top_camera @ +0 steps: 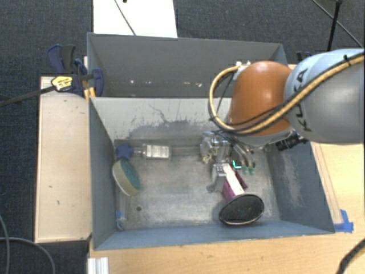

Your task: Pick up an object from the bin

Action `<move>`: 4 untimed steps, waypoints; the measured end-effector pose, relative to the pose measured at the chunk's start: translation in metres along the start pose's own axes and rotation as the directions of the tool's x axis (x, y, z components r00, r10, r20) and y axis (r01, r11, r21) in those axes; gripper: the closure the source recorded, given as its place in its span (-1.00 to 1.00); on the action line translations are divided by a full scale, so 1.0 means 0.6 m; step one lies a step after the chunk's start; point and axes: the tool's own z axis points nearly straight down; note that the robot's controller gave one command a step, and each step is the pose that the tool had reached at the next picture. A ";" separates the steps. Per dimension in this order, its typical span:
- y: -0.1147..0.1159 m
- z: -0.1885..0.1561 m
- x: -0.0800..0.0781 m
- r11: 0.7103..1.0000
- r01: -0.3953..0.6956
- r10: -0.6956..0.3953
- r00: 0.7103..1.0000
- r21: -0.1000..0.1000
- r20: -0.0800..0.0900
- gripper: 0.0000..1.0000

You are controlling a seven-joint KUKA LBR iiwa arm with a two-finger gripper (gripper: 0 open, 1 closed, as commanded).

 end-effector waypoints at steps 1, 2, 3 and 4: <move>0.124 0.148 -0.062 0.993 0.117 -0.117 0.993 0.001 0.017 -1.00; 0.195 0.096 -0.060 1.000 0.003 -0.003 1.000 -0.003 0.011 -1.00; 0.180 0.098 -0.072 0.994 -0.112 0.112 0.994 -0.003 0.011 -1.00; 0.180 0.150 -0.072 0.983 -0.185 0.185 0.983 -0.001 0.005 -1.00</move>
Offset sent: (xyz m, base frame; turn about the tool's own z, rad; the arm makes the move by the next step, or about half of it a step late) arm 0.0328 0.0729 -0.0895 -0.1078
